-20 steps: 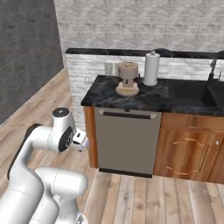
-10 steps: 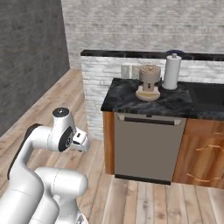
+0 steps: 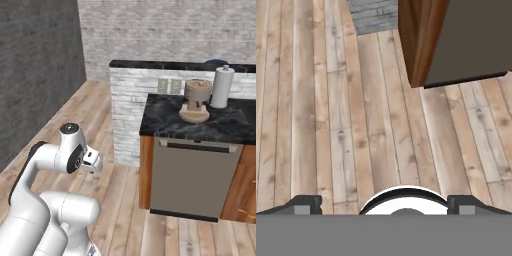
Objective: Four empty soda cans are scattered around the kitchen. Gather all the cans and cluster them next to the stove for recycling.
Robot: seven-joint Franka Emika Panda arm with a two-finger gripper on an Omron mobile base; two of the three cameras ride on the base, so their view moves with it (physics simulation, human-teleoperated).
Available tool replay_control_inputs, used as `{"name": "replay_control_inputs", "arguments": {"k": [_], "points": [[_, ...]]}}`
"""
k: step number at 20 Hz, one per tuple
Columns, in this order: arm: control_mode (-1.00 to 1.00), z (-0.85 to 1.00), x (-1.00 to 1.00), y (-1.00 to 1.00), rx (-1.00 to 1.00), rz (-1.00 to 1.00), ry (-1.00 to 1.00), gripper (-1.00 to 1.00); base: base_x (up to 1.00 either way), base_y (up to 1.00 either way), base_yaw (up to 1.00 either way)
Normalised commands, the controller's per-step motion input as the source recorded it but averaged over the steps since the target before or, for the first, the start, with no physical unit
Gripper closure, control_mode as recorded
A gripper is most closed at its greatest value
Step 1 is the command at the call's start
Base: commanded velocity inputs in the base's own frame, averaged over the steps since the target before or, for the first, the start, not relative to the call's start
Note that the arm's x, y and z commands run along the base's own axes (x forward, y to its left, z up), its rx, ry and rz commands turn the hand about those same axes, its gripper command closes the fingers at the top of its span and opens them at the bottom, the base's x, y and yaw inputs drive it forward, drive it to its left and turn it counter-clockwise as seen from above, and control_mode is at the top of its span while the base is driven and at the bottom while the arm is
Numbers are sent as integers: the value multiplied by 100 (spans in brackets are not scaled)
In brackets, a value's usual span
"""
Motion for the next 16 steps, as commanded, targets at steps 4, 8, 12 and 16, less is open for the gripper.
{"name": "replay_control_inputs", "arguments": {"k": [4, 8, 12, 16], "points": [[100, 0, 0, 0, 0, 0, 0, -100, 40, 63, 0], [100, 0, 0, 0, 0, 0, 0, -100, 40, 63, 0], [100, 0, 0, 0, 0, 0, 0, -100, 41, 64, 0], [100, 0, 0, 0, 0, 0, 0, -100, 43, 62, 0]]}}
